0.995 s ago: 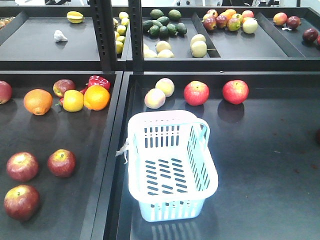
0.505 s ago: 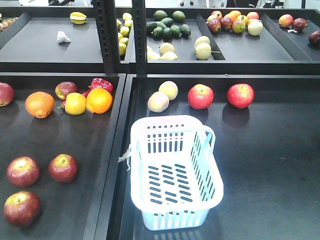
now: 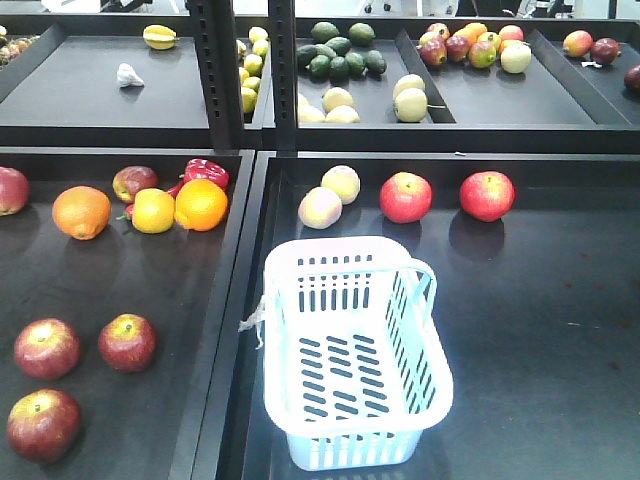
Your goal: Pick three apples into basket with both arms
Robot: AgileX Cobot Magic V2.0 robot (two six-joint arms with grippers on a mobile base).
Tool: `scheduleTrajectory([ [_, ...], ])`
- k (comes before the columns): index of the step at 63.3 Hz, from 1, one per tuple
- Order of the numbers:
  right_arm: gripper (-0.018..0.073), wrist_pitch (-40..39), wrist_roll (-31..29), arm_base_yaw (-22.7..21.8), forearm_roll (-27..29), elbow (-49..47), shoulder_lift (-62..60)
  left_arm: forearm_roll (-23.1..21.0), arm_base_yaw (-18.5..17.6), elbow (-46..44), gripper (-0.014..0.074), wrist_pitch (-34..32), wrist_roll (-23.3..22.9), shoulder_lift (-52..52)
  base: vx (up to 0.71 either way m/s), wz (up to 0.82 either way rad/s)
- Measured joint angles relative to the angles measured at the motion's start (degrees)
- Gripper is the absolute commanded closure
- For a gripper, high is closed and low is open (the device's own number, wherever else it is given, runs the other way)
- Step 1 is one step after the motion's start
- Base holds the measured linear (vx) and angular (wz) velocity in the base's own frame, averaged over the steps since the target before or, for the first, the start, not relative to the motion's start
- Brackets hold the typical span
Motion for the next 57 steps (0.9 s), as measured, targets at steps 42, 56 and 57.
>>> scheduleTrajectory([
  [42, 0.0563, 0.0, 0.0, 0.0, 0.0, 0.0, 0.0, 0.0, 0.0, 0.0, 0.0603, 0.0, 0.0, 0.0, 0.00, 0.00],
  [56, 0.0563, 0.0, 0.0, 0.0, 0.0, 0.0, 0.0, 0.0, 0.0, 0.0, 0.0603, 0.0, 0.0, 0.0, 0.00, 0.00],
  [57, 0.0563, 0.0, 0.0, 0.0, 0.0, 0.0, 0.0, 0.0, 0.0, 0.0, 0.0603, 0.0, 0.0, 0.0, 0.00, 0.00],
])
